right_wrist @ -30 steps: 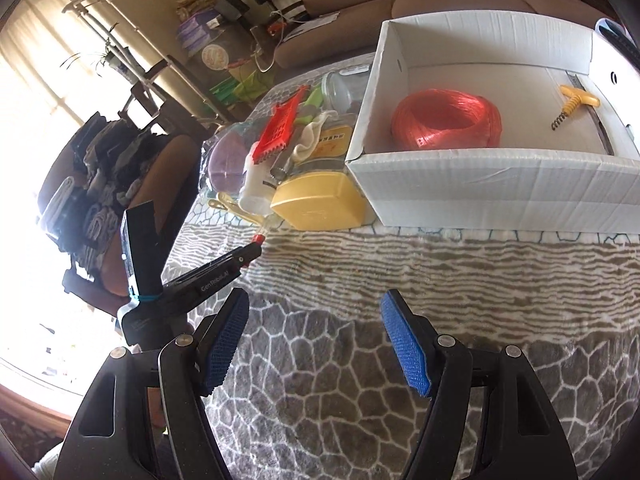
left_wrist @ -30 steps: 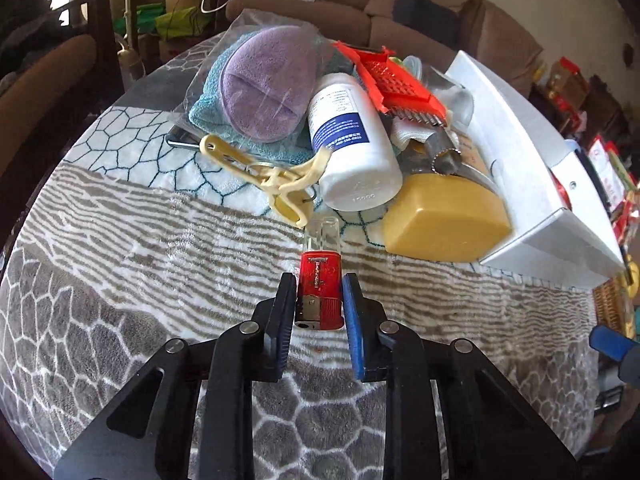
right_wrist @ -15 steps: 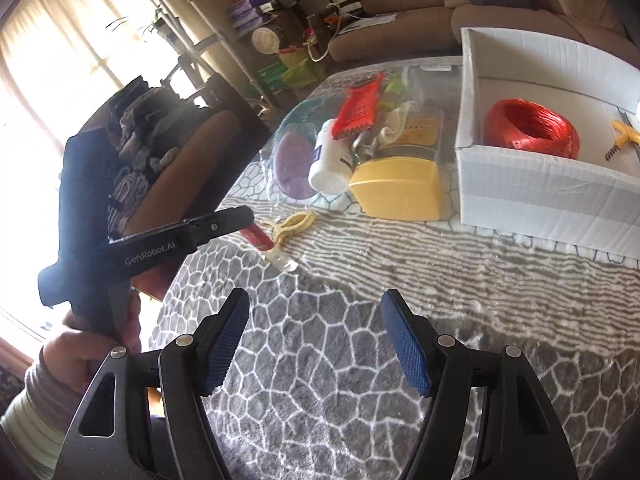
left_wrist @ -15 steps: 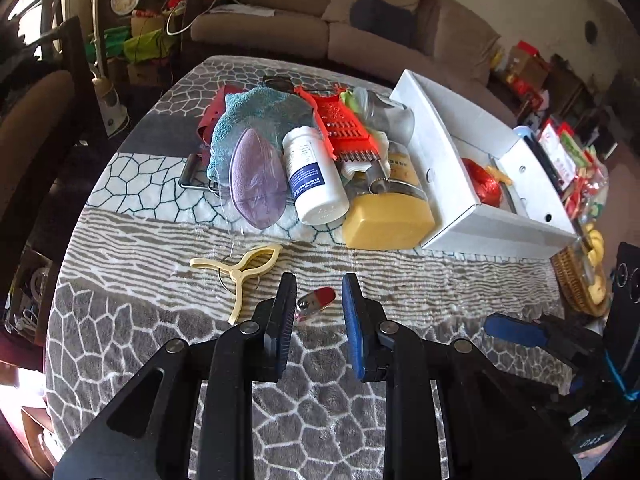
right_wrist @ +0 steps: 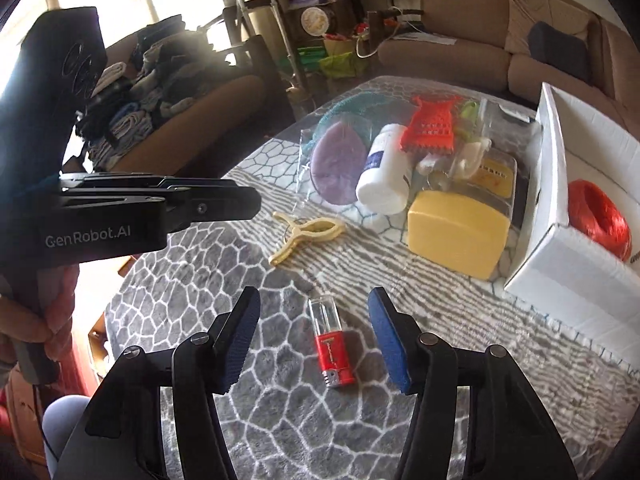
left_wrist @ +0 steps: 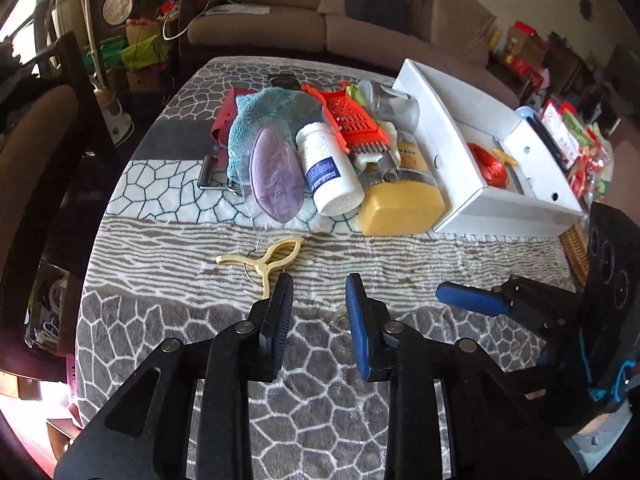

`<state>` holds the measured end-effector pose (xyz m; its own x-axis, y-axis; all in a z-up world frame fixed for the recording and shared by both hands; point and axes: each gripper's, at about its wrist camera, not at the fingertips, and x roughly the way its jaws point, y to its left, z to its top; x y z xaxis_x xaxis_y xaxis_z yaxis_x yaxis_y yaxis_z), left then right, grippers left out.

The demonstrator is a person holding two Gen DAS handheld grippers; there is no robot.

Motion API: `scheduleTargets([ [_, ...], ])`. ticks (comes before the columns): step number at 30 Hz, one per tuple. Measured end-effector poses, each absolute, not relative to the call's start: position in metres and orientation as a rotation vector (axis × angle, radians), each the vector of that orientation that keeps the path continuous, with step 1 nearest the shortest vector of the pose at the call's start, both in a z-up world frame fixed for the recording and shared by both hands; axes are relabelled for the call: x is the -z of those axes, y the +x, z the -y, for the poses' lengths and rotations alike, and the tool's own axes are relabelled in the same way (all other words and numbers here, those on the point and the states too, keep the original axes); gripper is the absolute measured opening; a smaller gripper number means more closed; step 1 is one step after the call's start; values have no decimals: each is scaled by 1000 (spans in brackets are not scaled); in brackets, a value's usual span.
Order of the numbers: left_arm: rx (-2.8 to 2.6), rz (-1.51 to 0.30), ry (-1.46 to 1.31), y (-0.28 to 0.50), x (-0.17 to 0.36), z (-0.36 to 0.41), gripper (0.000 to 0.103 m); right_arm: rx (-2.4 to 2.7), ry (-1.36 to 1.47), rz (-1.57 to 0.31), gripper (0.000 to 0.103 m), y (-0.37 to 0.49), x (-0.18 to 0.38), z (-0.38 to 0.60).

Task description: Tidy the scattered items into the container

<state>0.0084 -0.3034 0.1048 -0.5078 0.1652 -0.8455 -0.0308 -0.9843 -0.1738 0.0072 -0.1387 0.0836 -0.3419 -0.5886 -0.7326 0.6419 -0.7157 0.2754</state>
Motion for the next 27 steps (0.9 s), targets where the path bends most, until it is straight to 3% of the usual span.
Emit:
scheduleTargets([
  [2, -2623, 216, -1515, 14, -94, 303, 47, 2103, 1152, -9, 58, 10, -69, 122],
  [6, -2594, 408, -1498, 21, -78, 302, 52, 2105, 1173, -29, 53, 28, -46, 107],
  [11, -2594, 500, -1472, 21, -64, 291, 52, 2125, 1137, -166, 49, 41, -31, 124],
  [13, -2580, 562, -1458, 21, -61, 291, 56, 2132, 1112, -235, 42, 42, -27, 135],
  [15, -2566, 612, -1451, 21, -59, 293, 63, 2142, 1102, -313, 23, 44, -21, 144],
  [18, -2564, 612, -1454, 20, -58, 294, 65, 2155, 1075, -364, 23, 50, -20, 146],
  [24, -2558, 607, -1439, 21, -58, 299, 65, 2149, 1097, -73, 22, 40, -48, 112],
  [27, -2532, 451, -1374, 25, -66, 286, 65, 2155, 1091, 29, 21, 33, -65, 94],
])
